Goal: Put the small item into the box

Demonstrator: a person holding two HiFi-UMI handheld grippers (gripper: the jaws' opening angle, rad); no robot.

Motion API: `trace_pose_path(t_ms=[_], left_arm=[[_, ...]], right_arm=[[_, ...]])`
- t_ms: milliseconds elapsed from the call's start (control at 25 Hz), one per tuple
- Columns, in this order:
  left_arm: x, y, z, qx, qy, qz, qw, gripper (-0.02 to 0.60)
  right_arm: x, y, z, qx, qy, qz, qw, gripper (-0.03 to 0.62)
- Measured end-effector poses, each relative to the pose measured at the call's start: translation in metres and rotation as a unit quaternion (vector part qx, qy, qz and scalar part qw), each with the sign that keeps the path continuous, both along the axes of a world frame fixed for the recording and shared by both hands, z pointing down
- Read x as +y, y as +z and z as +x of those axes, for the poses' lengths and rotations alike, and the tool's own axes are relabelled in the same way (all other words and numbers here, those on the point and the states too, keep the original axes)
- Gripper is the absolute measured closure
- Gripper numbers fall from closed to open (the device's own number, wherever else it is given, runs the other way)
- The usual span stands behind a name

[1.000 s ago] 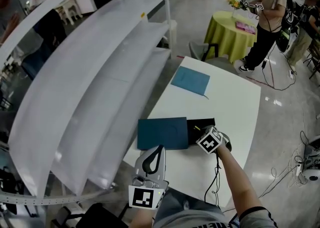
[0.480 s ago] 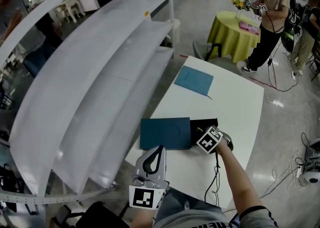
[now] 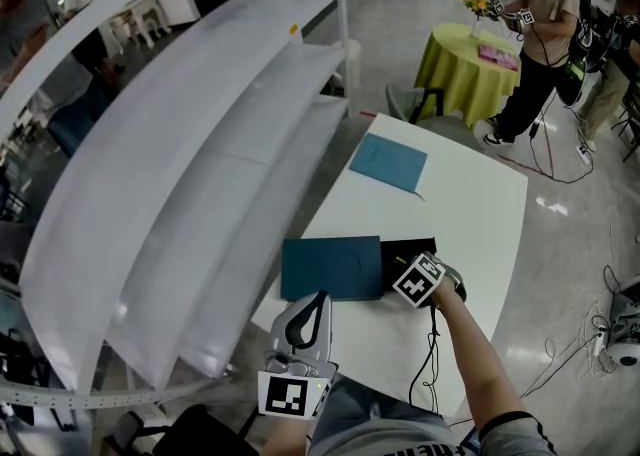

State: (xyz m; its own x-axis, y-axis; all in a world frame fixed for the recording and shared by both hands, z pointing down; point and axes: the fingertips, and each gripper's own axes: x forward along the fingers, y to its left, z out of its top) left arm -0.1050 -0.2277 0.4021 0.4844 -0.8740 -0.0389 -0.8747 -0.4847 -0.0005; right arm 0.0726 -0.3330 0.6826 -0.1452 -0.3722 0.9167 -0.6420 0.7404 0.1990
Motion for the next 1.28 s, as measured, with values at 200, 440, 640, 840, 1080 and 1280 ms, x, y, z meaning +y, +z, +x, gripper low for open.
trace_pose_path(t_ms=[200, 440, 640, 840, 1080, 1280], left_arm=[[0.000, -0.001, 0.002, 0.000, 0.000, 0.003, 1.0000, 0.563], [0.000, -0.002, 0.007, -0.010, 0.003, 0.009, 0.9999, 0.563], [0.002, -0.006, 0.014, -0.008, 0.007, 0.014, 0.9998, 0.563], [0.007, -0.010, 0.017, -0.004, 0.004, 0.018, 0.9998, 0.563], [0.014, -0.015, 0.017, -0.005, -0.004, 0.024, 0.9997, 0.563], [0.020, -0.019, 0.017, -0.004, -0.012, 0.027, 0.9996, 0.563]], right_arm=[[0.000, -0.022, -0.005, -0.060, 0.027, 0.028, 0.997, 0.527], [0.005, -0.061, -0.006, -0.166, 0.078, 0.078, 0.980, 0.591], [0.015, -0.097, -0.004, -0.237, 0.103, 0.137, 0.956, 0.591], [0.032, -0.129, -0.002, -0.284, 0.108, 0.184, 0.935, 0.591], [0.053, -0.167, -0.007, -0.321, 0.097, 0.234, 0.912, 0.591], [0.070, -0.197, -0.007, -0.345, 0.093, 0.271, 0.894, 0.591]])
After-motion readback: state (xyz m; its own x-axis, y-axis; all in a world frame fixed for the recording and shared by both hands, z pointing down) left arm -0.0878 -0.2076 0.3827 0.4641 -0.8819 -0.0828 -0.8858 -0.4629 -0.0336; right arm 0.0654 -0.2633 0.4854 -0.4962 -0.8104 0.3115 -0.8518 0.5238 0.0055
